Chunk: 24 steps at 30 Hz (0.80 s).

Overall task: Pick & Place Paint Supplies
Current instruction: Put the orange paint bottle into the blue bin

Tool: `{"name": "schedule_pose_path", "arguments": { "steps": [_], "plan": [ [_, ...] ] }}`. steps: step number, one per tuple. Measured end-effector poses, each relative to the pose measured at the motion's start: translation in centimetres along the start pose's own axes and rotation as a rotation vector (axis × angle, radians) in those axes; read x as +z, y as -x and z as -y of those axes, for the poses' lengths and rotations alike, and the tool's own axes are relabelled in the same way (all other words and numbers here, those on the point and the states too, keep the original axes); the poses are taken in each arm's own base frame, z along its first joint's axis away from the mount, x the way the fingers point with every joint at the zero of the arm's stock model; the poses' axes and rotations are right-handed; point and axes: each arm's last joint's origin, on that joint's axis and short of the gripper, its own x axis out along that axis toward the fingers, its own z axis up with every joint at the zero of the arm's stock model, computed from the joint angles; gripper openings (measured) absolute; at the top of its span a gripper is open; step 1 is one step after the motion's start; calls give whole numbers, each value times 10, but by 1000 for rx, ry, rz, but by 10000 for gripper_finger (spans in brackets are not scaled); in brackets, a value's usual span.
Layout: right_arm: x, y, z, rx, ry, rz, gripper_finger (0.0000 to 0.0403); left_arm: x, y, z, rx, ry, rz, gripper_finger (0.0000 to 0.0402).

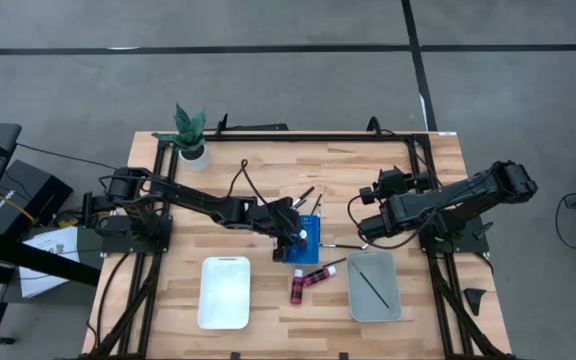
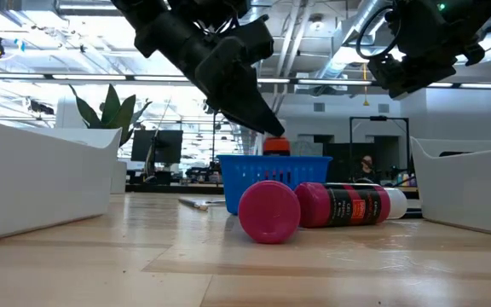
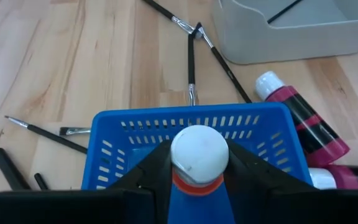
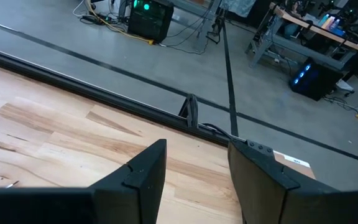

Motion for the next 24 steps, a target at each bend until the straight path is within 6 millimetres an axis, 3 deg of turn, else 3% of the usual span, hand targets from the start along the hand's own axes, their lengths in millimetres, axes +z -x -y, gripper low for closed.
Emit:
{"name": "schedule_pose_path", "arguments": {
  "steps": [6, 24],
  "plan": [
    [0, 0, 0, -1, 0, -4, 168, -1, 0, 0, -9, -1, -12, 133],
    [0, 0, 0, -1, 5, -14, 168, -1, 0, 0, -23, -3, -11, 140]
  ]
}}
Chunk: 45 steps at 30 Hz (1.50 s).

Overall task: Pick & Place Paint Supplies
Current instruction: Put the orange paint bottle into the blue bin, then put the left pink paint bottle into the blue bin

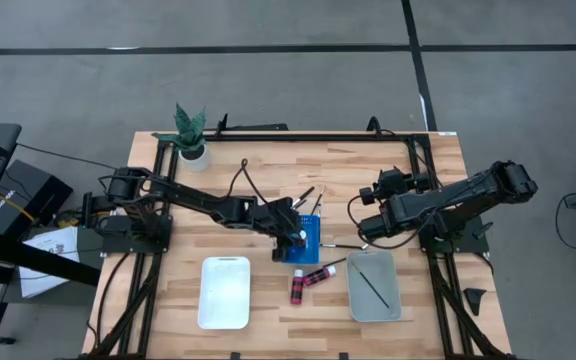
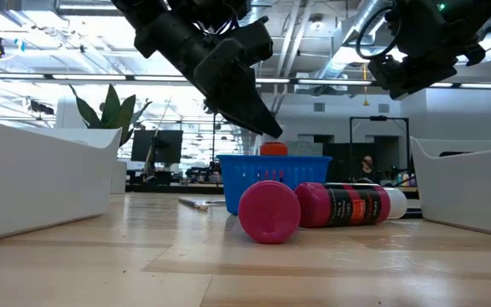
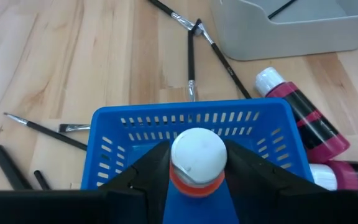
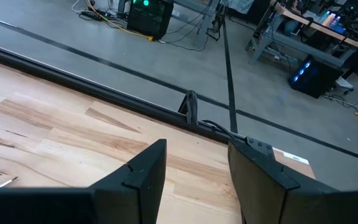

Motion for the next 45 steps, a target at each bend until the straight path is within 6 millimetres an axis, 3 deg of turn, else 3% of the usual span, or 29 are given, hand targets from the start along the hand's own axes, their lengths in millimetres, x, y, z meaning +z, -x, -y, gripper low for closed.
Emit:
{"name": "schedule_pose_path", "arguments": {
  "steps": [20, 31, 45],
  "plan": [
    [0, 0, 0, -1, 3, -6, 168, -1, 0, 3, -78, -1, -6, 128],
    [0, 0, 0, -1, 2, -6, 168, -5, 1, 3, -75, -2, -43, 142],
    [0, 0, 0, 0, 0, -7, 168, -4, 0, 2, -26, -13, -36, 216]
  ]
}}
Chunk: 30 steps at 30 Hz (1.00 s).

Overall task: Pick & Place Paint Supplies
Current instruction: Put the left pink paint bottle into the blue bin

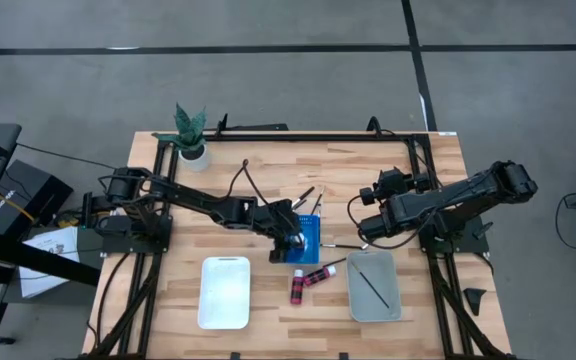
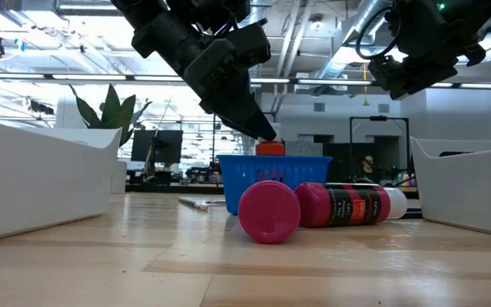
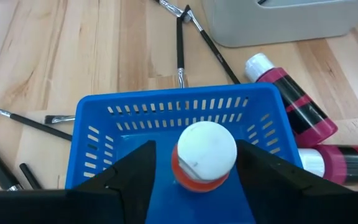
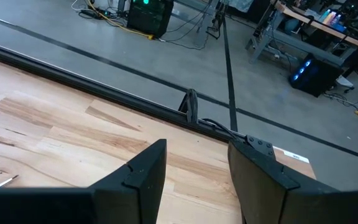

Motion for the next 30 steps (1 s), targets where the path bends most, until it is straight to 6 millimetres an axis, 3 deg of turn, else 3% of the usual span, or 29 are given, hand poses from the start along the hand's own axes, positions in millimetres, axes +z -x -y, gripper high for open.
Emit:
{"name": "schedule_pose_path", "arguments": {
  "steps": [22, 30],
  "plan": [
    [0, 0, 0, 0, -1, -2, 168, 10, 13, -4, 15, -72, 55, 292],
    [0, 0, -1, 6, 9, -5, 168, 18, 34, 16, -31, -154, 77, 282]
  ]
}}
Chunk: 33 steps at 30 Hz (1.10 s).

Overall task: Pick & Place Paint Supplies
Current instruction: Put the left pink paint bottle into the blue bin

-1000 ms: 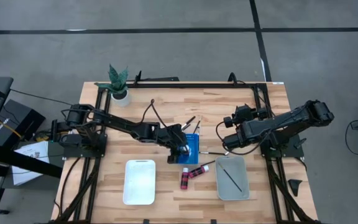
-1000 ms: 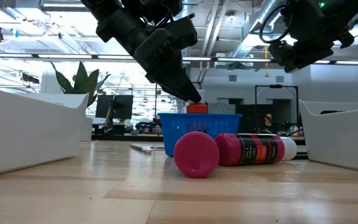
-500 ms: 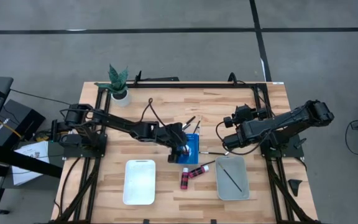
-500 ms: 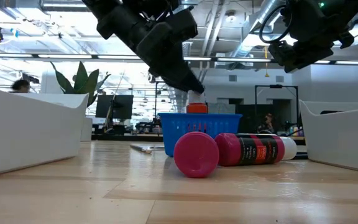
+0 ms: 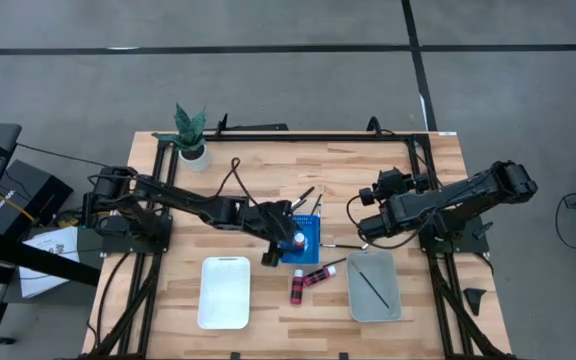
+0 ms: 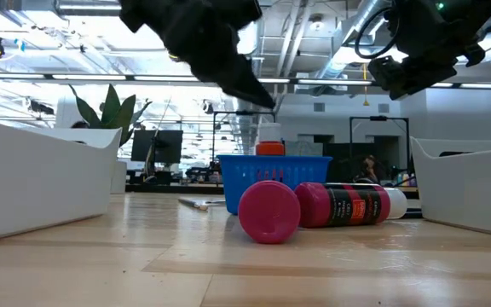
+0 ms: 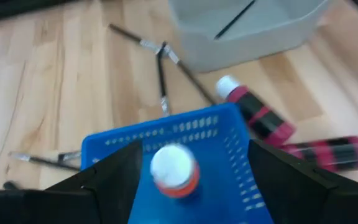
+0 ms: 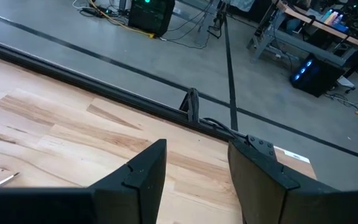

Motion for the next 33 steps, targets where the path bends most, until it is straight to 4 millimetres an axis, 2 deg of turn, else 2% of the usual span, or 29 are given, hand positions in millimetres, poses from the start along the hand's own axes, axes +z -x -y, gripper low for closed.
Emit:
{"name": "schedule_pose_path", "arguments": {
  "steps": [9, 14, 18, 22, 25, 33],
  "plan": [
    [1, 3, -1, 15, -2, 2, 168, 7, 10, 41, -49, 69, -6, 278],
    [6, 14, -3, 63, 3, 13, 168, 9, 17, 84, -146, 57, -4, 278],
    [12, 24, -5, 109, -13, 22, 168, 18, 23, 109, -201, 217, 66, 278],
    [16, 36, -6, 164, -21, 34, 168, 20, 22, 114, -100, 500, 100, 278],
    [16, 45, -8, 212, -32, 42, 168, 15, 14, 113, -8, 700, 101, 278],
    [16, 63, -9, 305, -54, 70, 168, -7, -24, 126, 10, 916, -23, 278]
  ]
}}
